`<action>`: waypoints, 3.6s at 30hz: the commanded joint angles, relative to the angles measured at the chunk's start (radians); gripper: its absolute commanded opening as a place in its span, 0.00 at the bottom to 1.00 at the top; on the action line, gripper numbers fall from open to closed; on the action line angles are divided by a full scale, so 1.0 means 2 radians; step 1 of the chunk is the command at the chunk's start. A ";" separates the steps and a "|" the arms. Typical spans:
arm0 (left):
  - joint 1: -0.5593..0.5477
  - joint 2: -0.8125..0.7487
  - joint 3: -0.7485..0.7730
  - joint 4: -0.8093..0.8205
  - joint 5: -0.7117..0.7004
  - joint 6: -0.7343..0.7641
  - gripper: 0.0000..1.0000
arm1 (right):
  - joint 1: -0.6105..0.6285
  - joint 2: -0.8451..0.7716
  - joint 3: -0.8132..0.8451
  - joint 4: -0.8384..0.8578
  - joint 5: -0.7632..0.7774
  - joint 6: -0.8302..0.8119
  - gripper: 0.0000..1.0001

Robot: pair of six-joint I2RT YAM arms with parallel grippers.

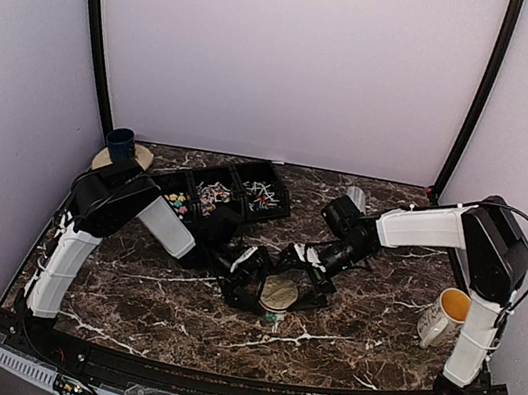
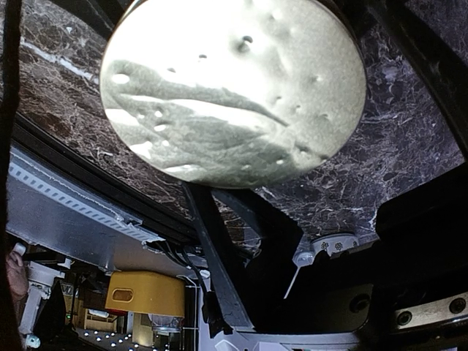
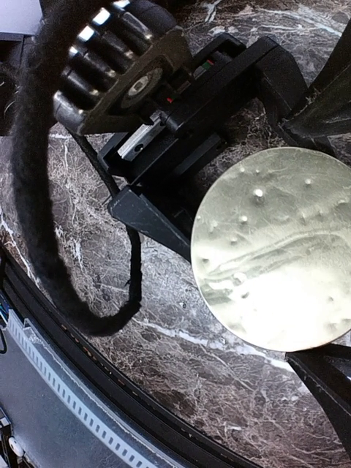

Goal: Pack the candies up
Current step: Screw the bottle lid onto the packing bottle.

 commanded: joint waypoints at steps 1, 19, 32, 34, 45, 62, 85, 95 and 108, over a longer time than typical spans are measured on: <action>-0.014 0.024 -0.019 -0.110 -0.029 -0.012 0.82 | 0.008 0.007 0.015 0.020 -0.018 0.007 0.98; -0.013 0.027 -0.028 -0.064 -0.069 -0.057 0.82 | 0.017 -0.006 -0.030 0.066 -0.011 0.058 0.89; -0.006 0.027 -0.065 0.061 -0.158 -0.159 0.82 | 0.018 -0.071 -0.146 0.266 0.073 0.238 0.87; -0.006 0.027 -0.069 0.079 -0.172 -0.177 0.82 | 0.020 -0.081 -0.164 0.302 0.087 0.261 0.87; -0.005 0.008 -0.103 0.147 -0.335 -0.283 0.81 | 0.053 -0.101 -0.231 0.433 0.257 0.410 0.87; -0.039 -0.014 -0.106 0.134 -0.463 -0.314 0.82 | 0.100 -0.079 -0.228 0.520 0.451 0.502 0.91; -0.030 -0.017 -0.139 0.196 -0.359 -0.271 0.93 | 0.090 -0.109 -0.278 0.541 0.406 0.503 0.95; -0.015 -0.005 -0.142 0.225 -0.299 -0.276 0.97 | 0.081 -0.152 -0.303 0.535 0.388 0.485 0.97; -0.011 0.020 -0.113 0.206 -0.256 -0.266 0.99 | 0.052 -0.240 -0.285 0.381 0.336 0.453 0.98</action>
